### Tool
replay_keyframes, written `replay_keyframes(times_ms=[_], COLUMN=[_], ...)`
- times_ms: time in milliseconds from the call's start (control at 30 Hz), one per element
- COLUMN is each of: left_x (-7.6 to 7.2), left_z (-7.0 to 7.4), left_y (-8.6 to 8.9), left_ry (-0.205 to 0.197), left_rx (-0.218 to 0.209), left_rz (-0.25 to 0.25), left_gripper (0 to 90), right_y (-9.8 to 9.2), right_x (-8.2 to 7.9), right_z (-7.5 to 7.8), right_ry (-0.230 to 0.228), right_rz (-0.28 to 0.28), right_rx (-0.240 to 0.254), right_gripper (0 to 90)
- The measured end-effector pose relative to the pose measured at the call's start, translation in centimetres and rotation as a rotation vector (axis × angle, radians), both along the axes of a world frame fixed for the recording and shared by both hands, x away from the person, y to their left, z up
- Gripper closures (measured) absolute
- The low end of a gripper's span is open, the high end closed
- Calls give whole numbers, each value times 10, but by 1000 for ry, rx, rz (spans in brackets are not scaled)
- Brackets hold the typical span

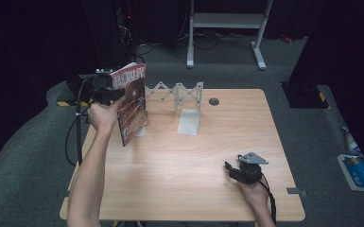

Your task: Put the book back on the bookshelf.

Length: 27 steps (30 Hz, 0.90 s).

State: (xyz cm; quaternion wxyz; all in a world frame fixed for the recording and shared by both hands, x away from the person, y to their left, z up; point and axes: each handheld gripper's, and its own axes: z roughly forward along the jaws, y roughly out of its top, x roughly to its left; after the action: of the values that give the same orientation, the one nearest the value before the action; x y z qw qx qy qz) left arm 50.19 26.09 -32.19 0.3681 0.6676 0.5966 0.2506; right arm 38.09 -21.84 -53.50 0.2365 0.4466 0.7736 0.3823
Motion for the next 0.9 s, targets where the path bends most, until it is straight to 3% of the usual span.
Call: replay_keyframes(times_ms=[267,367,500,633,900], left_x=[-3,-6,-8,-9,-6], left_z=[-7,-12,-19,-21,-17], left_y=[-3,-4,-4,-3,-5], left_ry=[-58,-93,-106,-93,-19], left_rx=[-4,-29,-46,-28,5], left_rz=[3,9,5,4,-10], left_gripper=[837,837,836,830,818], right_y=[0,0,0,0,0], right_x=[0,0,0,-1,0], right_z=[0,0,0,0,0], right_ry=[0,0,-1,-2,-1], right_rz=[0,0,-1,-1,-1], right_rx=[0,0,0,-1,0], right_gripper=[355,354,355,355,355])
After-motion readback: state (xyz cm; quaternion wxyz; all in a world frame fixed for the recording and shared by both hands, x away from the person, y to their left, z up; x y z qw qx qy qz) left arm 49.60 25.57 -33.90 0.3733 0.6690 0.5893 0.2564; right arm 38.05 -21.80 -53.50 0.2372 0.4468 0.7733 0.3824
